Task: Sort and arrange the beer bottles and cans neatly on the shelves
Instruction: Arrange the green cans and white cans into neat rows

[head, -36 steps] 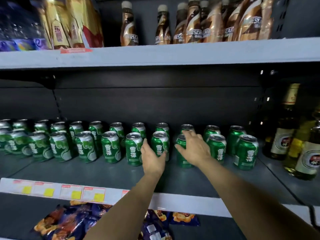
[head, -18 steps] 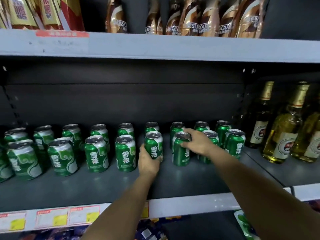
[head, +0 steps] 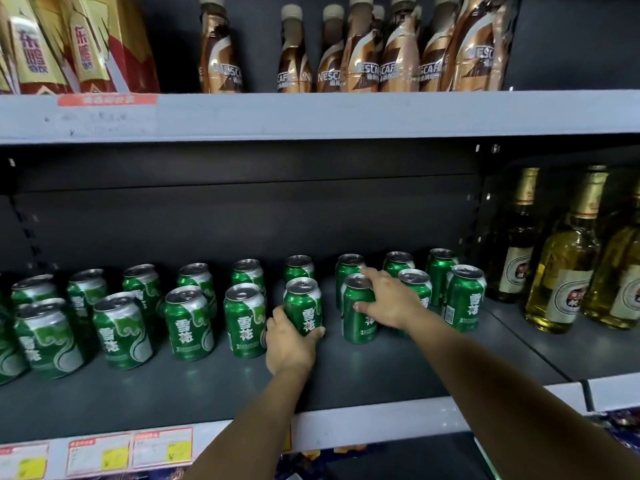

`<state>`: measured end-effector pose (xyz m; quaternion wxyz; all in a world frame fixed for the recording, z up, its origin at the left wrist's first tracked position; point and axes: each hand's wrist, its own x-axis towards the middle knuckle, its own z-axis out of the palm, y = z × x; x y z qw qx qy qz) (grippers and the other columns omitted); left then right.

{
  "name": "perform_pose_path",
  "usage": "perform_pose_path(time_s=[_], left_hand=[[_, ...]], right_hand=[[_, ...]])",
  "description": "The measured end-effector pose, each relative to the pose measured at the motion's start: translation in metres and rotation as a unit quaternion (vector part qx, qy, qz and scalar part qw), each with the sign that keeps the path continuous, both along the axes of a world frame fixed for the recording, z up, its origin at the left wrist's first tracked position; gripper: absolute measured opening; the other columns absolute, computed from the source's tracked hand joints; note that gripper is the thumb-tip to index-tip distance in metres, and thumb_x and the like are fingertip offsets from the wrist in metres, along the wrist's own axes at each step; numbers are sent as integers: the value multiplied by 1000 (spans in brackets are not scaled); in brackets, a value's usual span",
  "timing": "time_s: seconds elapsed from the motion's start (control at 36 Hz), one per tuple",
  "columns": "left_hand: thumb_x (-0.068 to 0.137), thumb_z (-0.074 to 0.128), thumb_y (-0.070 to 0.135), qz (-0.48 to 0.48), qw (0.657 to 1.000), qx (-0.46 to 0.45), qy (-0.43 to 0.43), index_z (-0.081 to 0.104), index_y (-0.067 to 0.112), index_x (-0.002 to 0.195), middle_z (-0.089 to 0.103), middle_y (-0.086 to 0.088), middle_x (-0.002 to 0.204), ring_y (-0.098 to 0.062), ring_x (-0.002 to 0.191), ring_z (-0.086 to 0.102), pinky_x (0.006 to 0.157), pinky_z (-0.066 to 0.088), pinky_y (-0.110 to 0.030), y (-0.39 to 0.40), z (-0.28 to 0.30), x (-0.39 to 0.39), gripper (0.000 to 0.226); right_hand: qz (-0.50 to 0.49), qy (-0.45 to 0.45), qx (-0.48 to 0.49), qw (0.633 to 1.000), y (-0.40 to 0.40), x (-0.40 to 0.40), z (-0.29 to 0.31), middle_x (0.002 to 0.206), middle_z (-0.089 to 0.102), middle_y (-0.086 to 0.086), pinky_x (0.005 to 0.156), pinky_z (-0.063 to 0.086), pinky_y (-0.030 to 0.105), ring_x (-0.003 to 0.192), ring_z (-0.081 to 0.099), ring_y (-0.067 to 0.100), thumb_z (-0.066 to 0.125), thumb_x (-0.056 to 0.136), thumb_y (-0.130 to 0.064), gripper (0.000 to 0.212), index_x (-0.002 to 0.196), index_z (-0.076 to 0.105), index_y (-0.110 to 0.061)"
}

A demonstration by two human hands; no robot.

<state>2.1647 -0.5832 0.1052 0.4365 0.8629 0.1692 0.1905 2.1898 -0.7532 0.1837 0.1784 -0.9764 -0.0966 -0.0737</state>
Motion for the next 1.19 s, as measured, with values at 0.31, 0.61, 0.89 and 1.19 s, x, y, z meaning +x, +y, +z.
perform_pose_path(time_s=[0.31, 0.61, 0.89, 1.19], left_hand=[[76, 81, 31, 14, 1000, -24, -14, 33, 13, 137, 44, -12, 130, -31, 124, 45, 90, 44, -44, -11, 0, -6, 80], [80, 75, 23, 45, 990, -16, -132, 46, 15, 124, 48, 1, 113, -21, 109, 52, 78, 44, -33, -5, 3, -28, 53], [91, 54, 14, 57, 965, 122, -226, 57, 14, 108, 55, -3, 104, -24, 105, 50, 79, 41, -37, 67, 75, -4, 18], [89, 50, 4, -163, 966, 198, -24, 60, 21, 122, 61, -4, 128, -26, 117, 58, 95, 48, -34, 114, 123, 79, 39]], right_hand=[[-18, -72, -59, 996, 8, -3, -3, 151, 33, 2, 108, 31, 40, 137, 31, 25, 59, 90, -49, 79, 152, 21, -20], [64, -199, -44, 977, 63, -7, 8, 138, 53, -4, 104, 20, 36, 131, 36, 18, 38, 101, -35, 43, 143, 41, -25], [-25, -83, 18, 996, 84, 29, 37, 131, 60, 11, 98, 40, 35, 119, 55, 31, 37, 99, -15, 41, 136, 53, -24], [-49, 24, -29, 998, 110, 80, 44, 151, 39, 12, 104, 34, 32, 133, 40, 31, 31, 105, -15, 41, 144, 43, -14]])
